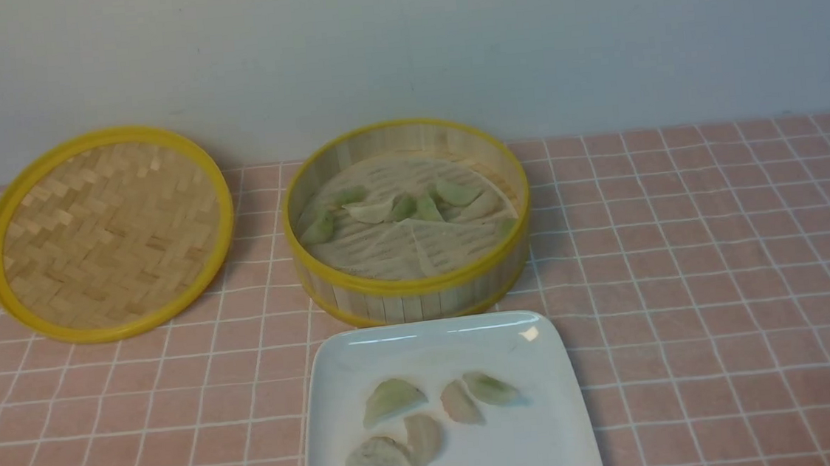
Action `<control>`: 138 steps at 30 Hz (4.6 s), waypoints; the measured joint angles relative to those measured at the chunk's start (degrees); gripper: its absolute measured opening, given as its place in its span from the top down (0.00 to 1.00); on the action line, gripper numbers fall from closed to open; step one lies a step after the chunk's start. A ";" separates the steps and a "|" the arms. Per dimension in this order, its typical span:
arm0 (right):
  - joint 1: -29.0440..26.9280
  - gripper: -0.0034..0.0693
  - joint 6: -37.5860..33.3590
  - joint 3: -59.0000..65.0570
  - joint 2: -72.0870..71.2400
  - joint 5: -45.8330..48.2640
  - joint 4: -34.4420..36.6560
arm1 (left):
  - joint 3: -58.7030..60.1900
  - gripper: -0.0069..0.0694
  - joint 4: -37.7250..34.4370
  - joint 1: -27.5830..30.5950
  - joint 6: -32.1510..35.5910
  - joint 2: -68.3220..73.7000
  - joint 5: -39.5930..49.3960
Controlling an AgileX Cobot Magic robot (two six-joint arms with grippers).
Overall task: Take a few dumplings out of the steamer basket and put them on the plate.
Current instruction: Use the left arm to grab a dumpling from the steamer, then use the left arm to put the dumpling into the plate, then use the right arm to grab a dumpling from inside the steamer
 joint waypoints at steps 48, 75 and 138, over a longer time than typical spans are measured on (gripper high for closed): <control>1.20 0.97 -8.50 -62.19 57.89 47.17 12.51 | -113.33 0.87 45.05 -16.27 17.38 123.72 67.96; 1.20 0.97 -8.90 -62.21 57.89 46.98 12.73 | -123.02 0.66 52.59 -17.24 8.00 135.01 66.72; 20.37 0.60 -25.32 -118.41 126.14 38.05 14.20 | -69.56 0.92 37.45 -23.11 5.59 63.18 67.67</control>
